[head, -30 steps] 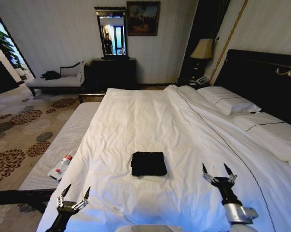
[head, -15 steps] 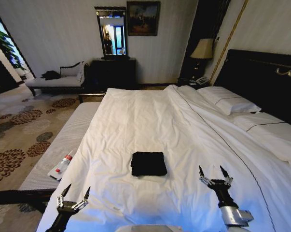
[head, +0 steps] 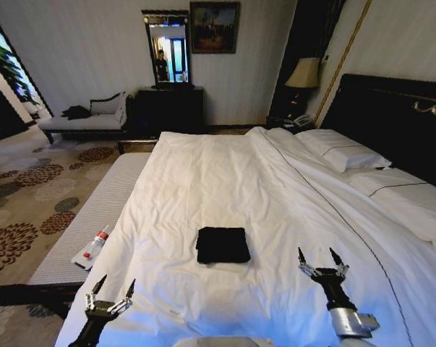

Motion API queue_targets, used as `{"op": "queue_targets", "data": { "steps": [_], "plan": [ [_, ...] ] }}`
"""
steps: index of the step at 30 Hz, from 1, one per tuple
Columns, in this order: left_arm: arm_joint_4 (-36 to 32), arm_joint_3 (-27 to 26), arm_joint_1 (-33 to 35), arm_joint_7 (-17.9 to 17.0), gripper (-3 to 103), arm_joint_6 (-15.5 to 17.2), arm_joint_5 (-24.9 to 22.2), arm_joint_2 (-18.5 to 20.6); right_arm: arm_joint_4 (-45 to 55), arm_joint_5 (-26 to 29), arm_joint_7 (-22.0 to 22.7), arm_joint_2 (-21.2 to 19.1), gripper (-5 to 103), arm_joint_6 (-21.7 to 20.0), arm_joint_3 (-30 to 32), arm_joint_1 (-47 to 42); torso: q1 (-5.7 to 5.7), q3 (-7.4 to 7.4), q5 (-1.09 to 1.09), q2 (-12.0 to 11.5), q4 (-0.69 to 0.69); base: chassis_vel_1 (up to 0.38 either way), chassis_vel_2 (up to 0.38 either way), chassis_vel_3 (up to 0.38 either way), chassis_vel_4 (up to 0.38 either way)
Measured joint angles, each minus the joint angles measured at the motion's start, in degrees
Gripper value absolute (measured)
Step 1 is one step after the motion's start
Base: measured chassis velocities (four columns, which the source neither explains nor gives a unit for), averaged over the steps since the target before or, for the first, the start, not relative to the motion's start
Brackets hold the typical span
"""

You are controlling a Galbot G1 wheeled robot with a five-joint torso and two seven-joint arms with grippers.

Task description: Fold the clothes on the bed.

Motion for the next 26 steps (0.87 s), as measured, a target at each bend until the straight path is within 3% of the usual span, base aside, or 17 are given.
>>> {"op": "queue_targets", "data": {
  "steps": [26],
  "plan": [
    [0.0,0.0,0.0,0.0,100,0.0,0.0,0.0,0.0,0.07,0.06,-0.06,100,-0.1,-0.05,0.02,0.0,0.0,0.0,0.0,0.0,0.0,0.0,0.0,0.0]
  ]
}}
